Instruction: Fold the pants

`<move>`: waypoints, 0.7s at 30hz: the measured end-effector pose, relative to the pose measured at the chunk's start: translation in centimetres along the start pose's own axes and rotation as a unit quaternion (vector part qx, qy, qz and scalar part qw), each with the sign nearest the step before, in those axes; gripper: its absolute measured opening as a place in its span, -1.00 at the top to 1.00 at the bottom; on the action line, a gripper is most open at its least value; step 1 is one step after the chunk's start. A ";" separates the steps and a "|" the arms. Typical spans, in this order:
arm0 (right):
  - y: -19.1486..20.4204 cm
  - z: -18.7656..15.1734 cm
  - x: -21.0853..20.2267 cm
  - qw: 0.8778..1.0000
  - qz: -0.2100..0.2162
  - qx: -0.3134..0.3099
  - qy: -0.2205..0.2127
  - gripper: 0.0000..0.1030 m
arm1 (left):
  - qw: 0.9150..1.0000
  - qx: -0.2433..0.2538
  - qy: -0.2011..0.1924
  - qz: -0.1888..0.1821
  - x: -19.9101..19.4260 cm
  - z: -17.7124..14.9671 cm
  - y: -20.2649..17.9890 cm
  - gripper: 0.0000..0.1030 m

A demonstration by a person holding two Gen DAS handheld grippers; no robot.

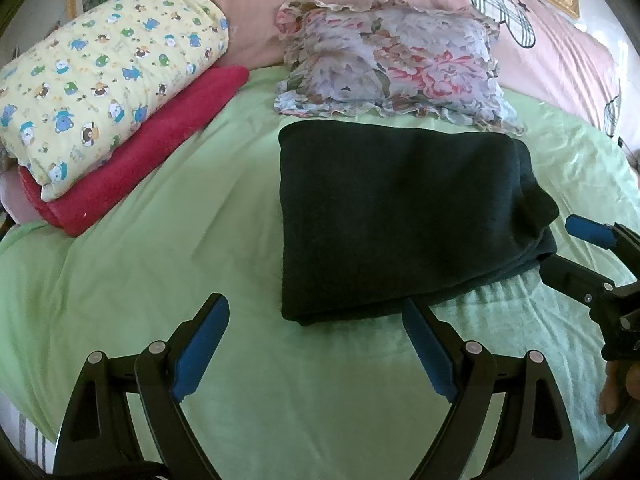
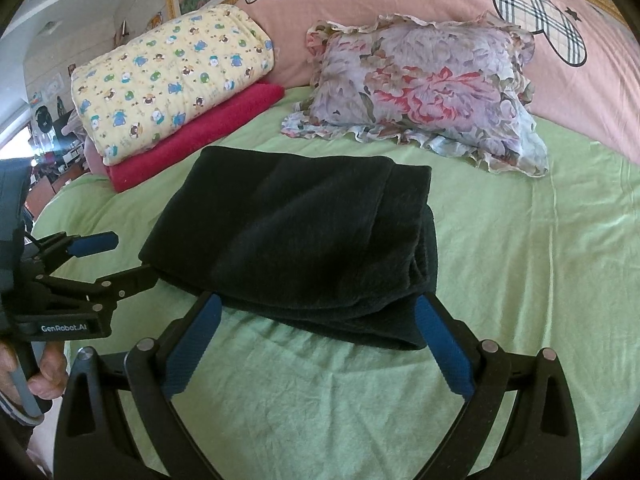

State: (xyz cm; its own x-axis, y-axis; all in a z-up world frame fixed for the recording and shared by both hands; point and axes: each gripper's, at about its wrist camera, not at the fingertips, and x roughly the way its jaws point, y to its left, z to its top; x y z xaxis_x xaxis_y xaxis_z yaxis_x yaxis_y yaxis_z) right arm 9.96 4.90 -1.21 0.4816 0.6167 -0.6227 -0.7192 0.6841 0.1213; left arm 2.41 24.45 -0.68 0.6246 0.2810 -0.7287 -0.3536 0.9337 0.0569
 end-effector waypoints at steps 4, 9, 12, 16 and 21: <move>0.1 0.0 0.1 1.000 0.001 -0.002 0.000 -0.90 | 1.000 0.000 0.000 0.001 0.0 0.0 0.0 -0.73; 0.3 0.0 0.3 1.000 0.000 -0.005 0.002 -0.90 | 1.000 -0.002 0.003 0.002 0.3 0.1 0.0 -0.73; 0.4 0.0 0.3 1.000 0.000 -0.007 0.002 -0.90 | 1.000 -0.003 0.003 0.003 0.3 0.2 0.0 -0.73; 0.4 0.0 0.3 1.000 0.000 -0.006 0.002 -0.90 | 1.000 -0.001 0.003 0.001 0.4 0.3 0.0 -0.73; 0.4 0.0 0.4 1.000 0.001 -0.007 0.003 -0.90 | 1.000 0.000 0.004 0.005 0.4 0.4 0.1 -0.73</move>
State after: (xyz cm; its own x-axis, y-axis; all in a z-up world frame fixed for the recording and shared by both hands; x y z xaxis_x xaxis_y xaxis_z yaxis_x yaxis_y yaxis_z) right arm 9.86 5.39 -1.40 0.4779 0.6155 -0.6267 -0.7268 0.6778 0.1114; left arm 2.90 24.74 -0.76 0.6153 0.2876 -0.7340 -0.3600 0.9308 0.0629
